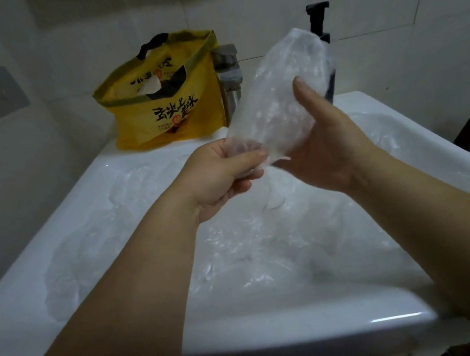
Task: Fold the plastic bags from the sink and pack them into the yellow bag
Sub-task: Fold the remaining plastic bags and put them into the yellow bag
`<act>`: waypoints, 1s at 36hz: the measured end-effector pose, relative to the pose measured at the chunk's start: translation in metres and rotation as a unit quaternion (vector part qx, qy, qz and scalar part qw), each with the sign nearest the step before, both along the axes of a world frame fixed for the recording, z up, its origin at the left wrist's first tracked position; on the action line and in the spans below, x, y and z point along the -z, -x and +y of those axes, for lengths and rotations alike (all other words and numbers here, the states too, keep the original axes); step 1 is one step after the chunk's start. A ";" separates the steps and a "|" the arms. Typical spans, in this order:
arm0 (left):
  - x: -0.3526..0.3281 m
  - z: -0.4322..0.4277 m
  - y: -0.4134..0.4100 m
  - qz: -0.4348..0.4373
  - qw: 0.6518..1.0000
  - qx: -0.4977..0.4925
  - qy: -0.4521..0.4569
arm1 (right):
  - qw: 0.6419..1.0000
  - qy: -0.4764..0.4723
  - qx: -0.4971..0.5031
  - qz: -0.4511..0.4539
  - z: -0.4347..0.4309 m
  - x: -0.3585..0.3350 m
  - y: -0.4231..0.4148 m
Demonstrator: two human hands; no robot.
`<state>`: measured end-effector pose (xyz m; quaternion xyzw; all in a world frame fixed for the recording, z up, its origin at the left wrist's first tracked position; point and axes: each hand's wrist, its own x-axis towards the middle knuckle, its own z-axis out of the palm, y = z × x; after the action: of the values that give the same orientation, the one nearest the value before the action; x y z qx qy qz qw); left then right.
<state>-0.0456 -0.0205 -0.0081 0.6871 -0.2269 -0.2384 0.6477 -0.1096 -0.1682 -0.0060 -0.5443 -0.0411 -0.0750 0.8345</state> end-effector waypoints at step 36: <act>0.001 0.007 -0.001 -0.052 0.978 0.139 -0.144 | 0.995 0.082 -0.031 0.049 -0.013 0.002 -0.005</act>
<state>-0.0449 -0.0138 -0.0089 0.7468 -0.3168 -0.3200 0.4895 -0.1051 -0.1808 -0.0084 -0.6124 -0.0234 -0.0188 0.7900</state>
